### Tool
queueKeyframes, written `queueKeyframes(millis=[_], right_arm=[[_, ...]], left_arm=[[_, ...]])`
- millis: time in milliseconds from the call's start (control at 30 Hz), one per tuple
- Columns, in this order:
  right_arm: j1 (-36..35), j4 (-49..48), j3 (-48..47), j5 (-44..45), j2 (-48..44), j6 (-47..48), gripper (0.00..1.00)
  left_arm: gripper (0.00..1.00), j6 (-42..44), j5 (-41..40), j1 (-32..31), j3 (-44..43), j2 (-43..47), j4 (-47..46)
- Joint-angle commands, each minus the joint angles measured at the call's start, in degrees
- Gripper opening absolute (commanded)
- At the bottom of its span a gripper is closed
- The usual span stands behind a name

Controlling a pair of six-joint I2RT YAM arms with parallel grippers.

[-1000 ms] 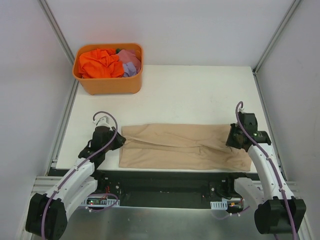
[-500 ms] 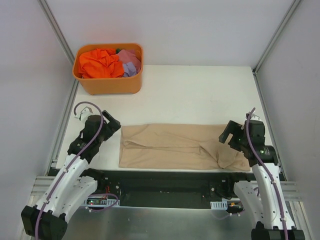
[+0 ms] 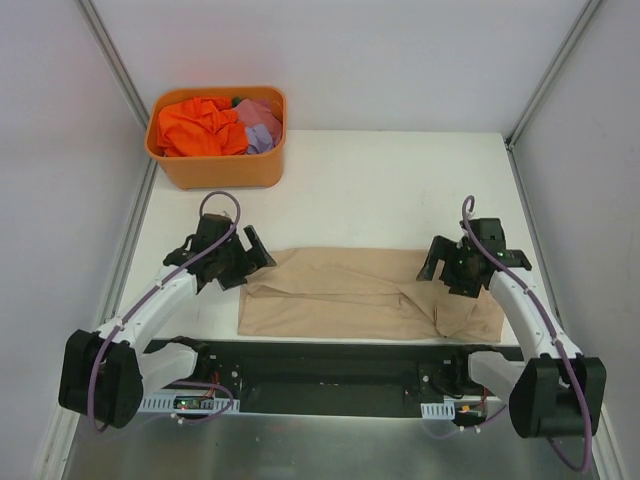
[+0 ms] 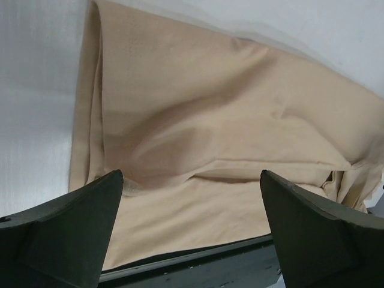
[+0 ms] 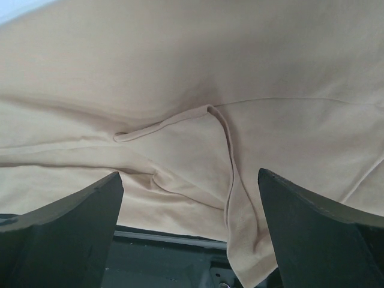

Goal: Fold and stack the t-shirts
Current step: Fold the other side of the tshirt into a rectangle

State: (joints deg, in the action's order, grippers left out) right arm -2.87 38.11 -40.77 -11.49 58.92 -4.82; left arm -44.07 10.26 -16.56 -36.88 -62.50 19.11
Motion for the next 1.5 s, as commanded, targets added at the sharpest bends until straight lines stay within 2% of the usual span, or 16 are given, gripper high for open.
queueKeyframes(millis=[0,100,267,467,533,667,733,767,833,1033,1133,1200,1267,1333,1467], right_arm=[[0.2,-3.6,-0.2,-0.1,3.6,0.8,0.96],[0.2,-5.6,0.7,-0.8,5.3,0.3,0.96],[0.2,-6.5,1.2,-0.8,6.9,0.7,0.96],[0.2,-7.3,2.3,-0.1,8.8,1.4,0.97],[0.1,-7.9,2.2,-0.6,9.6,1.7,0.99],[0.2,-8.3,1.8,-2.8,11.7,2.2,0.91],[0.1,-8.4,1.7,-4.6,12.4,2.6,0.85],[0.1,-8.2,1.6,-4.9,12.7,2.6,0.84],[0.1,-8.1,1.7,-5.3,13.1,2.7,0.79],[-0.1,-6.5,2.5,-3.8,11.7,2.9,0.32],[-0.2,-5.9,2.5,-3.4,10.9,3.2,0.2],[-0.5,-6.3,2.8,-4.6,10.3,3.2,0.15],[-0.9,-6.6,2.8,-5.7,9.7,3.7,0.15],[-1.6,-5.9,2.5,-5.8,9.6,4.5,0.22],[-3.2,-3.6,2.1,-1.9,10.5,4.9,0.27]], left_arm=[[0.94,-0.1,0.8,-0.4,2.1,2.5,4.1],[0.89,-0.9,0.7,-0.4,3.2,1.2,4.8],[0.69,-2.0,2.6,-0.5,3.1,-3.0,4.9],[0.51,-1.6,2.6,-0.6,3.4,-4.3,5.0],[0.43,-1.6,1.5,-0.7,3.7,-4.3,5.1],[0.21,-0.4,-1.8,-0.7,3.4,-4.6,5.1],[0.04,0.2,-2.5,-0.7,3.1,-5.3,5.1],[0.0,0.7,-3.0,-0.7,2.9,-5.6,5.2],[0.0,1.8,-3.8,-0.7,2.4,-6.0,5.4],[0.0,5.8,-9.6,-0.7,-1.8,-4.7,8.4],[0.0,7.5,-9.9,-0.7,-4.5,-4.8,9.3],[0.0,7.8,-9.9,-0.8,-5.4,-5.0,9.8],[0.0,7.7,-11.7,-1.0,-5.7,-5.0,10.5],[0.0,7.4,-13.2,-1.1,-5.7,-5.0,11.7],[0.0,6.5,-18.5,-1.5,-5.7,-5.5,15.2]])
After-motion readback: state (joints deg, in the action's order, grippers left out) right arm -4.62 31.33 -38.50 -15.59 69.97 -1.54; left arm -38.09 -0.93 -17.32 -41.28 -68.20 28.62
